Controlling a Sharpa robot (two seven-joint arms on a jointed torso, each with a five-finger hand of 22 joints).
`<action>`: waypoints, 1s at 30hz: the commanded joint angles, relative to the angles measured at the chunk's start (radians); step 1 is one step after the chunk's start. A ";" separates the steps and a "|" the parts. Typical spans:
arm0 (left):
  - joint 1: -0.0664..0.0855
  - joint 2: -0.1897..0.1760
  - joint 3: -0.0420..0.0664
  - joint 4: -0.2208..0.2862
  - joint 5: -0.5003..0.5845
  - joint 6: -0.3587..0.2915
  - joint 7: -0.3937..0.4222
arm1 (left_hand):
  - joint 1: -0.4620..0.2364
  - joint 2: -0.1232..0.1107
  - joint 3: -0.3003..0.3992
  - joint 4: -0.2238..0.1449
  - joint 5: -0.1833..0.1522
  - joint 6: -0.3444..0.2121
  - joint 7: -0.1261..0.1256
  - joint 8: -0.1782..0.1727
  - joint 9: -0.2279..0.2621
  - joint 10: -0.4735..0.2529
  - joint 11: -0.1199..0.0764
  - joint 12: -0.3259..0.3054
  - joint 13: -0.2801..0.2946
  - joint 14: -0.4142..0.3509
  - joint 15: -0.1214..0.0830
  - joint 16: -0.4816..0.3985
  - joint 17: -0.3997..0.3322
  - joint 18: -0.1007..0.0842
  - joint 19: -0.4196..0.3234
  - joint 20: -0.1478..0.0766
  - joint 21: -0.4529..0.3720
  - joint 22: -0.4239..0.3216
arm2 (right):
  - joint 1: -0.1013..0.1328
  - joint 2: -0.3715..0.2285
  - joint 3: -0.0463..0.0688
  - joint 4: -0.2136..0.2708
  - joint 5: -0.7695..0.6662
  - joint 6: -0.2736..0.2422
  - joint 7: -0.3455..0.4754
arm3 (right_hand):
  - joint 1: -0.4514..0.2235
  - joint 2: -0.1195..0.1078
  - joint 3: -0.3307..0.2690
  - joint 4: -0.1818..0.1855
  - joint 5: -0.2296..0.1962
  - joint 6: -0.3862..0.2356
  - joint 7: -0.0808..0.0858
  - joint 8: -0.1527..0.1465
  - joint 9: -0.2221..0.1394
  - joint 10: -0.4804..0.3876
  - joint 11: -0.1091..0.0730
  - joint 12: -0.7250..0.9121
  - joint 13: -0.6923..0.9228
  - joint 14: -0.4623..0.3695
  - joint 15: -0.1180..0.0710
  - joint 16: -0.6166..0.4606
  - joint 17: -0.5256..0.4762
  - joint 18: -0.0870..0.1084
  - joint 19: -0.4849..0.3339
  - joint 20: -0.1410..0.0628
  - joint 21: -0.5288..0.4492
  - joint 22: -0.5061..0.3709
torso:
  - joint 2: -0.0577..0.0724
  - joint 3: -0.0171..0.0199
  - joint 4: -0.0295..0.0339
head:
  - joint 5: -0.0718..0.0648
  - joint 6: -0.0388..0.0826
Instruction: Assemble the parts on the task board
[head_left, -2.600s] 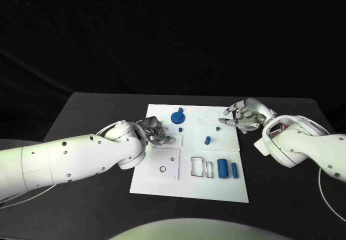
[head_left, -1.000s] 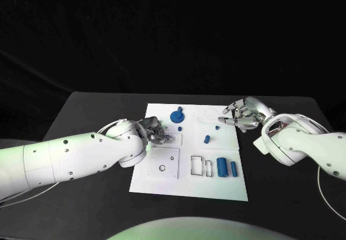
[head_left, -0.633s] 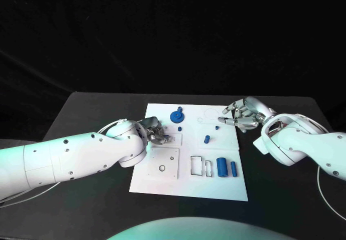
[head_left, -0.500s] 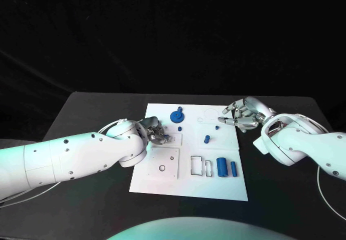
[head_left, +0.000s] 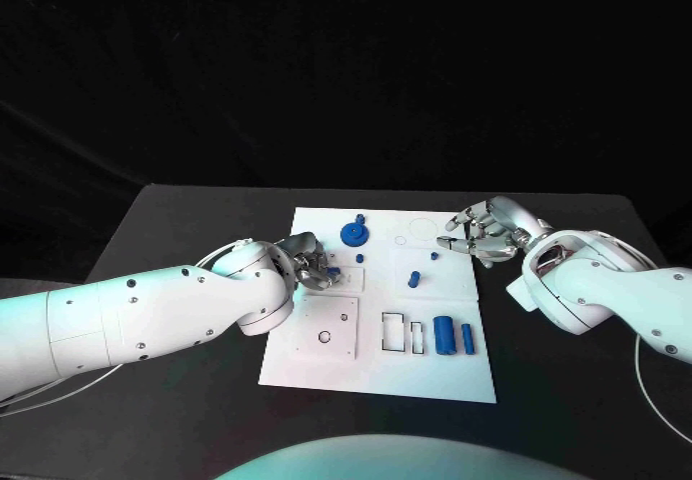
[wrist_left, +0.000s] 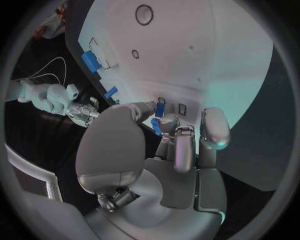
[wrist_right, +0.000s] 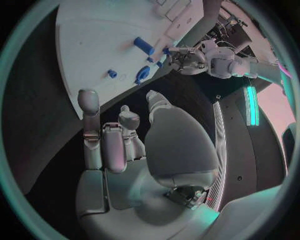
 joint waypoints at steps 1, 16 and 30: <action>0.000 -0.002 0.001 0.013 0.029 -0.034 0.035 | 0.011 0.009 0.128 -0.096 0.006 -0.008 0.003 0.037 0.036 0.015 0.000 -0.001 0.002 0.106 -0.006 0.004 0.263 -0.011 0.003 -0.007 -0.002 0.064 | -0.001 0.000 0.000 0.001 -0.015 0.013 -0.002 | 0.001 0.010 -0.003 -0.001 0.003 -0.007 -0.001 0.004 0.002 -0.006 -0.001 -0.002 -0.001 0.025 -0.002 -0.003 0.001 0.006 -0.001 0.000 -0.004 -0.001 | 0.001 0.0001 -0.0002 | 0.000 0.000; 0.011 -0.058 0.034 0.067 0.162 0.017 0.051 | -0.009 0.008 0.179 -0.120 0.004 -0.007 0.004 0.067 0.049 0.020 0.000 -0.004 -0.008 0.106 -0.005 0.004 0.263 -0.008 -0.002 -0.006 -0.012 0.064 | -0.002 -0.001 0.000 0.003 -0.017 0.012 -0.001 | 0.001 0.010 -0.003 -0.001 0.005 -0.007 -0.001 0.004 0.002 -0.006 -0.001 -0.002 -0.002 0.025 -0.002 -0.004 0.000 0.006 -0.001 0.000 -0.004 -0.001 | -0.002 -0.0004 0.0001 | -0.004 0.003; 0.113 -0.031 0.044 -0.041 0.427 0.426 -0.027 | -0.034 0.020 0.202 -0.193 0.017 -0.001 0.012 0.060 0.041 0.006 0.009 -0.020 -0.034 0.106 0.003 0.004 0.263 -0.001 -0.028 0.000 -0.048 0.054 | -0.002 0.002 0.000 0.002 -0.020 0.013 0.000 | 0.002 0.009 -0.002 -0.001 0.012 -0.008 -0.001 0.004 0.002 -0.006 -0.001 -0.002 -0.002 0.024 -0.002 -0.005 -0.001 0.007 -0.002 0.000 -0.010 -0.004 | -0.001 0.0007 -0.0019 | -0.004 0.005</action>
